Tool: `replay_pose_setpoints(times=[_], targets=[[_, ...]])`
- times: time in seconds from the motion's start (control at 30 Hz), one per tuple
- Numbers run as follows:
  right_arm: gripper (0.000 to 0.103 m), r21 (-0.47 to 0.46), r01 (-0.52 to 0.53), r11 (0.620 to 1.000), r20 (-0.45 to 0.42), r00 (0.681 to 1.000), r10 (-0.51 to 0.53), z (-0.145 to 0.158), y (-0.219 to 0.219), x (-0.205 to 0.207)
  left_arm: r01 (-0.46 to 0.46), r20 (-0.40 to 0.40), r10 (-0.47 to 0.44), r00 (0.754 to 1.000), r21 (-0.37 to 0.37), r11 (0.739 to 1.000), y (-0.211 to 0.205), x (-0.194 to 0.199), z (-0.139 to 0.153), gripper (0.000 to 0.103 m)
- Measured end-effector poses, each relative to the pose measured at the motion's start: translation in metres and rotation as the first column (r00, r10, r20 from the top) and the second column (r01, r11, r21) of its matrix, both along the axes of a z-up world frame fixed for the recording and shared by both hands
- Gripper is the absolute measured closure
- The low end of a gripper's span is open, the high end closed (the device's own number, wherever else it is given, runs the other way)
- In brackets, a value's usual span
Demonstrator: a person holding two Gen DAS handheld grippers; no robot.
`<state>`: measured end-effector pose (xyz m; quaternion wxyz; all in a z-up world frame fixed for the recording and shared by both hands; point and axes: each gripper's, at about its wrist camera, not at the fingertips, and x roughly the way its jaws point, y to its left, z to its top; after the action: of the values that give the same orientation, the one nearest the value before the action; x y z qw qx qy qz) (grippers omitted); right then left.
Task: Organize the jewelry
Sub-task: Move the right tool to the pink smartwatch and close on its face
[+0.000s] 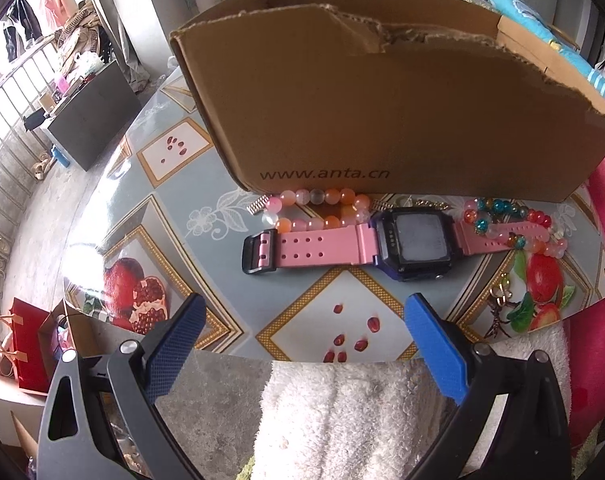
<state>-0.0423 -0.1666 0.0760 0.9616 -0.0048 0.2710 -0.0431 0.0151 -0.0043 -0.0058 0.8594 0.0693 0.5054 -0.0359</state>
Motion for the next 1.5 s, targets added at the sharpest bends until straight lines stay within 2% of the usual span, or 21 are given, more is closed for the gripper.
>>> replay_pose_setpoints(times=[0.23, 0.3, 0.37, 0.47, 0.5, 0.63, 0.7, 0.8, 1.03, 1.1, 1.17, 1.23, 1.5], targets=[[0.008, 0.028, -0.141, 0.99, -0.008, 0.99, 0.141, -0.01, 0.006, -0.007, 0.055, 0.107, -0.038, 0.994, -0.159, 0.986, 0.03, -0.004, 0.017, 0.006], [0.008, 0.024, -0.199, 0.98, -0.026, 0.979, 0.2, -0.013, 0.014, -0.007, 0.107, 0.164, -0.069, 0.984, -0.24, 0.965, 0.043, -0.009, 0.021, 0.006], [0.008, 0.02, -0.267, 0.964, -0.046, 0.962, 0.267, -0.016, 0.026, -0.006, 0.116, 0.185, -0.064, 0.981, -0.286, 0.951, 0.053, -0.012, 0.025, 0.006], [0.008, 0.022, -0.388, 0.921, -0.075, 0.918, 0.388, -0.021, 0.049, -0.007, 0.105, 0.186, -0.044, 0.982, -0.332, 0.937, 0.066, -0.012, 0.025, 0.006], [0.013, 0.022, -0.419, 0.908, -0.086, 0.904, 0.42, -0.023, 0.056, -0.007, 0.1, 0.183, -0.039, 0.982, -0.34, 0.935, 0.07, -0.01, 0.024, 0.006], [0.029, 0.044, -0.56, 0.827, -0.167, 0.812, 0.559, -0.037, 0.089, 0.003, 0.114, 0.21, -0.038, 0.977, -0.365, 0.924, 0.082, -0.017, 0.023, 0.006], [0.038, 0.033, -0.604, 0.796, -0.215, 0.774, 0.596, -0.045, 0.103, 0.01, 0.137, 0.23, -0.057, 0.972, -0.35, 0.927, 0.083, -0.022, 0.025, 0.006], [0.041, 0.013, -0.646, 0.763, -0.266, 0.734, 0.625, -0.054, 0.116, 0.022, 0.16, 0.234, -0.092, 0.968, -0.29, 0.944, 0.078, -0.029, 0.02, 0.006], [0.041, -0.003, -0.699, 0.715, -0.365, 0.666, 0.651, -0.066, 0.13, 0.042, 0.226, 0.276, -0.18, 0.944, -0.143, 0.964, 0.065, -0.04, 0.011, 0.007], [0.041, 0.016, -0.71, 0.704, -0.387, 0.645, 0.659, -0.071, 0.133, 0.047, 0.254, 0.289, -0.219, 0.932, -0.09, 0.963, 0.058, -0.042, 0.008, 0.014], [0.043, 0.053, -0.714, 0.698, -0.403, 0.624, 0.67, -0.072, 0.133, 0.051, 0.282, 0.292, -0.257, 0.921, -0.045, 0.958, 0.053, -0.042, 0.005, 0.02], [0.053, 0.061, -0.709, 0.702, -0.411, 0.623, 0.665, -0.072, 0.131, 0.062, 0.318, 0.296, -0.303, 0.906, -0.001, 0.948, 0.046, -0.042, 0.003, 0.027], [0.054, 0.152, -0.721, 0.676, -0.414, 0.574, 0.706, -0.068, 0.125, 0.072, 0.456, 0.302, -0.48, 0.824, 0.15, 0.877, 0.015, -0.044, -0.007, 0.042]])
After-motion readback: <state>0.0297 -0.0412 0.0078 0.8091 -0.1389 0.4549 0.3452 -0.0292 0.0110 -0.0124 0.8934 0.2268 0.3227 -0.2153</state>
